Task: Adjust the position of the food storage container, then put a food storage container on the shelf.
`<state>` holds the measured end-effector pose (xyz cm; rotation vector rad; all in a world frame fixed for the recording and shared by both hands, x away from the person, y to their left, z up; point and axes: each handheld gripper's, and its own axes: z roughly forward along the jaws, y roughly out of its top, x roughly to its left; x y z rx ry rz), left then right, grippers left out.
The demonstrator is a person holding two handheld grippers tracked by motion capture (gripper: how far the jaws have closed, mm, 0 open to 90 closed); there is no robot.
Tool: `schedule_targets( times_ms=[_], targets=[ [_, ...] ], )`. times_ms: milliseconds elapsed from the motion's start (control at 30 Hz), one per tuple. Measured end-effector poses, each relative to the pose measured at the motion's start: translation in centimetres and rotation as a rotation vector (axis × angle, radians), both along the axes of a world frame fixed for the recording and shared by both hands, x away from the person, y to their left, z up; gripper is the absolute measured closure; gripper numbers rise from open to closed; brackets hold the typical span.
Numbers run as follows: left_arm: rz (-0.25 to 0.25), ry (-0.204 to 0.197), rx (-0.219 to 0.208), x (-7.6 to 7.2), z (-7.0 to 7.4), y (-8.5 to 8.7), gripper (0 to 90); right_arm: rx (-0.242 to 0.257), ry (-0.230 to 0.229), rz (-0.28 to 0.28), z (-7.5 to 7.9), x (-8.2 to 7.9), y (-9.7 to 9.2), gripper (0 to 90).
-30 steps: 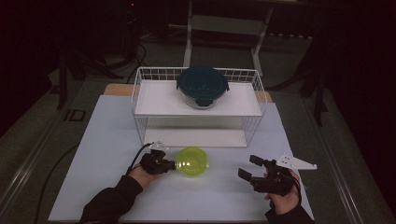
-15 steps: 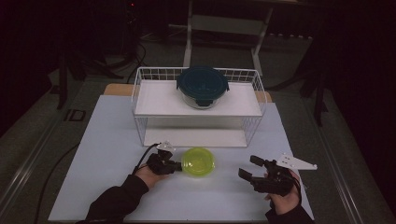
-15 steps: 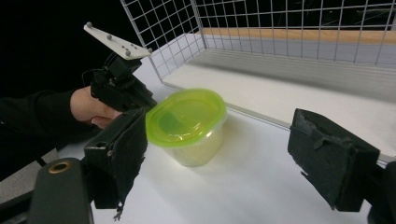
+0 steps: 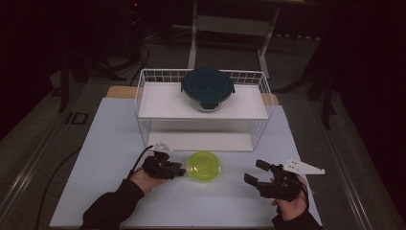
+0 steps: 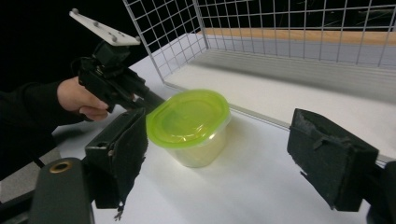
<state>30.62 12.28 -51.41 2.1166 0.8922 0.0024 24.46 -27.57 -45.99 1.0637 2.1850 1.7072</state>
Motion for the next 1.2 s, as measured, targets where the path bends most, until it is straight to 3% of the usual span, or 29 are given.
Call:
schedule_targets(
  times_ms=[33, 67, 100, 133, 267, 333, 433, 667, 900, 967, 1100, 1200],
  targets=[
    [0.011, -0.014, -0.009, -0.1, 0.3, 0.3, 54.6, 0.002, 0.003, 0.002, 0.0, 0.0, 0.0, 20.0],
    [0.01, -0.006, -0.039, -0.2, 0.6, 0.6, 48.7, 0.0, 0.003, 0.0, 0.0, 0.1, 0.0, 20.0],
    [0.01, -0.006, -0.039, -0.2, 0.6, 0.6, 44.4, 0.0, 0.003, 0.0, 0.0, 0.1, 0.0, 20.0],
    [0.021, -0.008, -0.073, -0.5, 1.1, 1.1, 44.4, -0.002, 0.002, 0.0, 0.0, 0.1, 0.0, 20.0],
    [-0.039, 0.009, -0.123, -1.3, 2.0, 1.6, 16.5, -0.007, -0.008, 0.008, 0.0, 0.1, 0.2, 20.1],
    [-0.047, -0.006, -0.146, -1.8, 2.7, 1.8, 14.0, -0.009, -0.011, 0.007, 0.1, 0.0, 0.2, 20.1],
    [-0.05, -0.007, -0.162, -2.1, 3.4, 1.8, 0.8, -0.002, -0.001, 0.034, 0.1, 0.1, 0.4, 21.3],
    [-0.017, -0.041, -0.212, -2.3, 5.2, 1.0, 0.8, -0.018, -0.032, 0.048, 0.7, 0.1, 1.0, 18.5],
    [0.018, -0.06, -0.243, -1.1, 6.0, 0.0, 2.0, -0.038, -0.055, 0.036, 1.7, 0.9, 1.6, 14.7],
    [0.029, -0.044, -0.25, -0.6, 5.9, -0.4, 2.0, -0.045, -0.035, 0.032, 1.8, 1.3, 1.8, 15.0],
    [0.029, 0.028, -0.246, 0.3, 5.4, -1.3, 2.1, -0.049, 0.026, 0.02, 1.6, 2.6, 2.7, 13.0],
    [0.058, 0.085, -0.23, 0.9, 4.6, -1.9, 3.5, -0.028, 0.123, 0.01, 1.0, 3.5, 3.7, 11.7]
  ],
)
